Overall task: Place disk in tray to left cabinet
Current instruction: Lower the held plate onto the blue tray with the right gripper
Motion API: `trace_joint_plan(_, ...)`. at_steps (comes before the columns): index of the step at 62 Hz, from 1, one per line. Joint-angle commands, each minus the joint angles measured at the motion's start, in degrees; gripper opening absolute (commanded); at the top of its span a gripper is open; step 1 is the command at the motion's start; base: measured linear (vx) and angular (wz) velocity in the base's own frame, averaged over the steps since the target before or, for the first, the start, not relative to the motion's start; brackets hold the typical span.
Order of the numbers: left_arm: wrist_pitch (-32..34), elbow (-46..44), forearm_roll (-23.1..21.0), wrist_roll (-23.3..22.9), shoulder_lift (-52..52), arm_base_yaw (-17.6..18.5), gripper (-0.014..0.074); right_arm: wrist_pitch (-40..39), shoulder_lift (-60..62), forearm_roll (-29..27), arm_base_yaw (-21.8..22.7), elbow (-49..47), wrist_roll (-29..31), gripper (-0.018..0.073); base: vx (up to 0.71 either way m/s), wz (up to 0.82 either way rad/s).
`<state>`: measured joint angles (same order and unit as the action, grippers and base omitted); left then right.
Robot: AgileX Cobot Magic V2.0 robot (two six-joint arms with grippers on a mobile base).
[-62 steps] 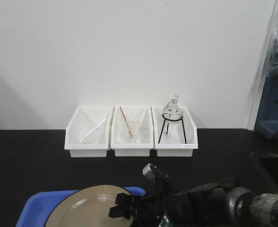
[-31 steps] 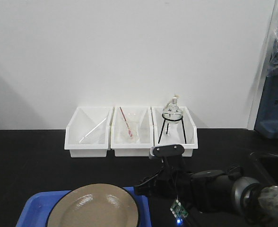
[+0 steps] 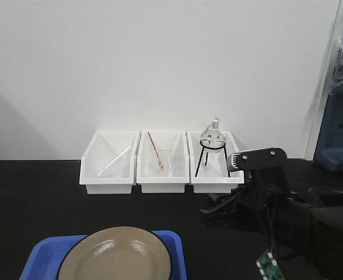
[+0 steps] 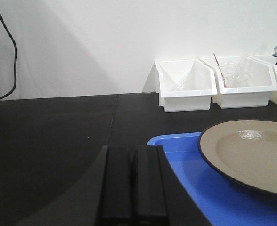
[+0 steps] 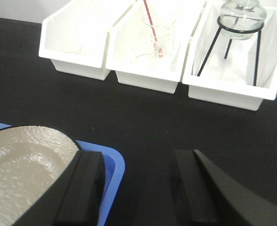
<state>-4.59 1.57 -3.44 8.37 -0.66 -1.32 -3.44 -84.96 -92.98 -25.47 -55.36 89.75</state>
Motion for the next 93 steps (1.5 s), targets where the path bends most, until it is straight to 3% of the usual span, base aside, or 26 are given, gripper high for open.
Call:
trace_joint_plan(1, 5.6, 1.1, -0.1, -0.5, -0.9, 0.2, -0.0006, 0.2, 5.8, 0.4, 0.4, 1.1, 0.6, 0.0349, 0.0, 0.0)
trace_joint_plan(7, 8.1, 1.1, -0.1, -0.5, -0.9, 0.2, -0.0006, 0.0, 8.4, 0.4, 0.4, 2.5, 0.6, 0.0339, 0.0, 0.0)
trace_joint_plan(13, 16.0, 0.5, -0.2, -1.0, -0.9, 0.2, -0.0006, 0.0, 10.1, 0.4, 0.4, 2.7, 0.6, 0.0338, 0.0, 0.0)
trace_joint_plan(18, 22.1, -1.2, -0.8, -5.7, -0.9, 0.2, -0.0006, 0.0, 11.0, 0.4, 0.4, 2.7, 0.6, 0.0337, 0.0, 0.0)
trace_joint_plan(21, 22.3, -3.4, -1.6, -8.4, -0.8, 0.2, -0.0006, 0.0, 11.3, 0.1, 0.4, 2.8, 0.5, 0.0337, 0.0, 0.0)
trace_joint_plan(26, 15.5, -9.3, -1.8, -10.0, 0.0, 0.2, -0.0006, 0.0, 11.4, -0.4, 0.4, 2.8, 0.5, 0.0337, 0.0, 0.0)
trace_joint_plan(35, -6.0, -23.8, -1.2, -9.6, 9.6, 0.2, -0.0006, -0.4, 11.4, -0.4, 0.4, 2.8, 0.5, 0.0337, 0.0, 0.0)
trace_joint_plan(47, -18.0, -39.5, -1.1, -8.9, 31.9, 0.2, -0.0006, -0.4, 11.4, -0.4, 0.4, 2.8, 0.5, 0.0337, 0.0, 0.0)
trace_joint_plan(65, -14.9, -44.6, -1.7, -9.1, 50.0, 0.2, -0.0006, -0.7, 11.4, -0.4, 0.4, 2.8, 0.5, 0.0337, 0.0, 0.0)
trace_joint_plan(73, -14.2, -44.6, -1.7, -11.0, 53.4, 0.2, -0.0006, -0.9, 11.4, -0.4, 0.4, 2.9, 0.5, 0.0337, 0.0, 0.0)
trace_joint_plan(93, -10.4, -44.6, -1.5, -10.5, 55.2, 0.2, 0.0022, -1.4, 11.4, -0.4, 0.4, 2.9, 0.5, 0.0337, 0.0, 0.0)
